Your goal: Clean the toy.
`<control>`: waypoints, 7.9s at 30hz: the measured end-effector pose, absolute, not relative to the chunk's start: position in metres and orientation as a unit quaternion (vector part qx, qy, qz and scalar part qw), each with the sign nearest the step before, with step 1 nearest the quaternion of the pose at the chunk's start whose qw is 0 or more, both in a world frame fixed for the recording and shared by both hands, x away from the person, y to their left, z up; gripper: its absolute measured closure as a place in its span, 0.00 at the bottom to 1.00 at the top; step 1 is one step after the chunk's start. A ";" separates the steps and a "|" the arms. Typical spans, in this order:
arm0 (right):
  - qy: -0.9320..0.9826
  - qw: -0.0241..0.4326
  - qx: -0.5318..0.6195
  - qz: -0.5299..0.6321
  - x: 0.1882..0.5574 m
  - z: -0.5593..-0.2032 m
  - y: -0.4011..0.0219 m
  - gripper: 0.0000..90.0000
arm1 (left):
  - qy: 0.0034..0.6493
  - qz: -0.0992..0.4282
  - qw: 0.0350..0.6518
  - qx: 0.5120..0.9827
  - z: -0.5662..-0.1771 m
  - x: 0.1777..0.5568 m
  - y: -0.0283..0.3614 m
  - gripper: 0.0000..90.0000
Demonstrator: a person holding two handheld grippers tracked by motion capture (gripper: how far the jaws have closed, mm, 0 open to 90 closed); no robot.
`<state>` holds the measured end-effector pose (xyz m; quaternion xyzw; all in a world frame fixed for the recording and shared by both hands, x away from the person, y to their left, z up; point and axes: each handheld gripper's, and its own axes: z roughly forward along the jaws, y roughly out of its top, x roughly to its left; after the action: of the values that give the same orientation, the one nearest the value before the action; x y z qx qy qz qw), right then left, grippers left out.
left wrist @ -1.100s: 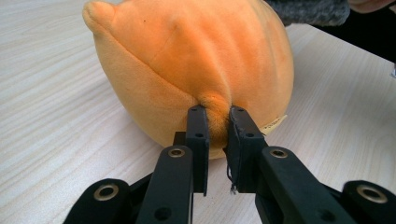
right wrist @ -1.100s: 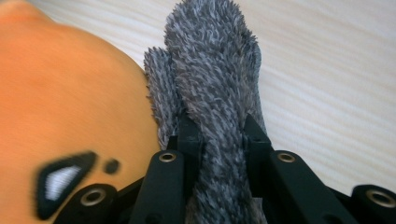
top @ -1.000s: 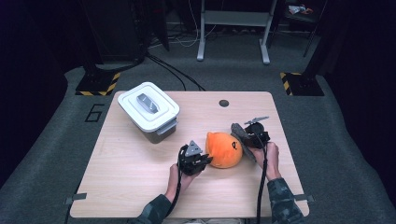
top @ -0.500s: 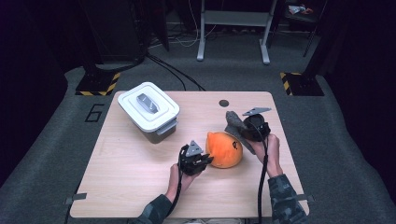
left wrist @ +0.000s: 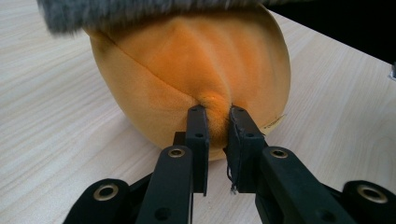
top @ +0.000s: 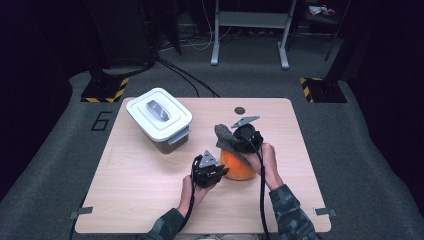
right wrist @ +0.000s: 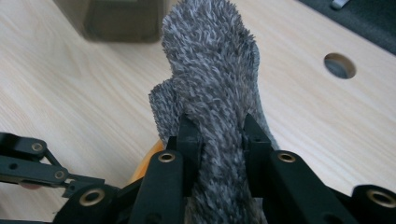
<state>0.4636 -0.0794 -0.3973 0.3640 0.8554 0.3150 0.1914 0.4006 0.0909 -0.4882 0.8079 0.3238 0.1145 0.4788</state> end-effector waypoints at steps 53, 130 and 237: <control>0.793 0.196 0.510 0.270 0.474 -0.437 -0.179 0.82 | 0.329 0.112 0.479 0.806 -0.488 0.401 0.092 0.88; 0.792 0.194 0.495 0.301 0.441 -0.442 -0.175 0.80 | 0.339 0.104 0.484 0.800 -0.487 0.404 0.090 0.88; 0.781 0.213 0.485 0.331 0.424 -0.409 -0.180 0.81 | 0.344 0.098 0.492 0.794 -0.487 0.405 0.090 0.87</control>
<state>0.4239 -0.1798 -0.4086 0.4846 0.7809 0.3314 0.2135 0.4052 0.0898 -0.4868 0.7935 0.3443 0.0984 0.4920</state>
